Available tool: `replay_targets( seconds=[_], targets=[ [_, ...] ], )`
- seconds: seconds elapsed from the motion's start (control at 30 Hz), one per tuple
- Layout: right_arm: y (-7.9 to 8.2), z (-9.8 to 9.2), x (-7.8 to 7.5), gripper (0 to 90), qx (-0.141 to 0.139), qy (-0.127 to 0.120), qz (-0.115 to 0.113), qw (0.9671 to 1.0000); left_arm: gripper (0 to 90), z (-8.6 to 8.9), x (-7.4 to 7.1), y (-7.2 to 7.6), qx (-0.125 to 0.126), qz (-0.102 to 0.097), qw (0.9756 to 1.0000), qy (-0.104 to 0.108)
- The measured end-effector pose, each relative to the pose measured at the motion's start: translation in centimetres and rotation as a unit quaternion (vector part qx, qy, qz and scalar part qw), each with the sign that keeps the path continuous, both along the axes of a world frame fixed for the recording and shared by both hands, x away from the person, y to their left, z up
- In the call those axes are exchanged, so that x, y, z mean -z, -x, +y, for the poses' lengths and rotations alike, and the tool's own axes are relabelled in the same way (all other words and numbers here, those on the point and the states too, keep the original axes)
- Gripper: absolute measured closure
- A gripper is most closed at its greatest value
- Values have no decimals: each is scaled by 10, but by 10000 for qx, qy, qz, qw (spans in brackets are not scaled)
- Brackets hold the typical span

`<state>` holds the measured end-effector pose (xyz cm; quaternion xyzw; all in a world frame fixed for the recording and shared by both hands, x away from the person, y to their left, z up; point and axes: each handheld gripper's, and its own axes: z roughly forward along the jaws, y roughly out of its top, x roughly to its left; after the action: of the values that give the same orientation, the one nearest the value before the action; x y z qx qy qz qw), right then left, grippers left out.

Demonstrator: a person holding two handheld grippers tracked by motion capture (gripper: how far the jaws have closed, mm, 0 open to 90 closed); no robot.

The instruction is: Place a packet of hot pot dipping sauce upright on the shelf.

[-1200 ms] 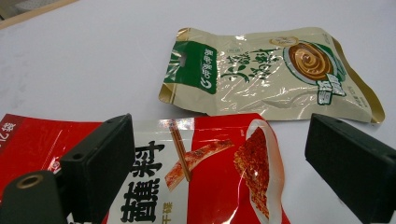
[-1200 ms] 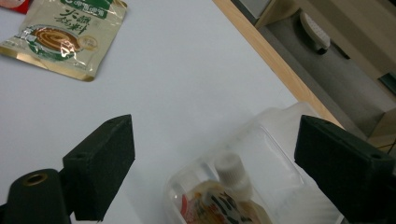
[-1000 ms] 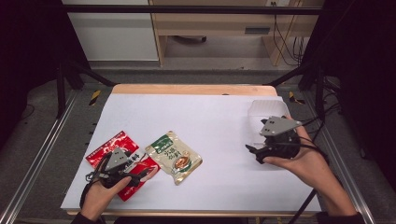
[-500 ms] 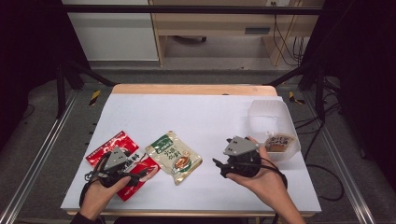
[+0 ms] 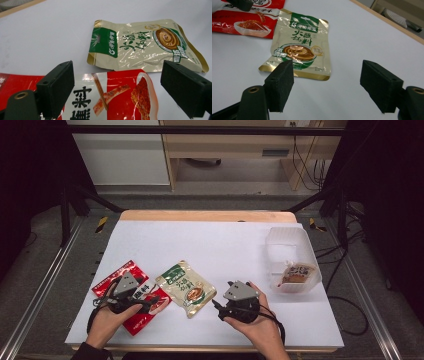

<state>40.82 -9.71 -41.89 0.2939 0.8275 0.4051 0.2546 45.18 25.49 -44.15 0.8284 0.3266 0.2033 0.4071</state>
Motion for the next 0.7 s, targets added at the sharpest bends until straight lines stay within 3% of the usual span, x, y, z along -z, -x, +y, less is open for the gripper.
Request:
replay_targets(
  seconds=[0.13, 0.37, 0.5, 0.7],
  targets=[
    [2, 1, 10, 272, 19, 15, 10, 10000, 118, -4, -1, -17, 38, 97, 9999, -51],
    [2, 1, 17, 279, 132, -40, -36, 9999, 152, -10, 12, -49, 56, 519, 9985, -192],
    [4, 4, 21, 279, 52, 81, -27, 10000, 162, -14, 16, -52, 54, 628, 9978, -185],
    [4, 5, 23, 279, 19, 90, -15, 10000, 181, -21, 25, -55, 136, 762, 9962, -395]
  ],
)
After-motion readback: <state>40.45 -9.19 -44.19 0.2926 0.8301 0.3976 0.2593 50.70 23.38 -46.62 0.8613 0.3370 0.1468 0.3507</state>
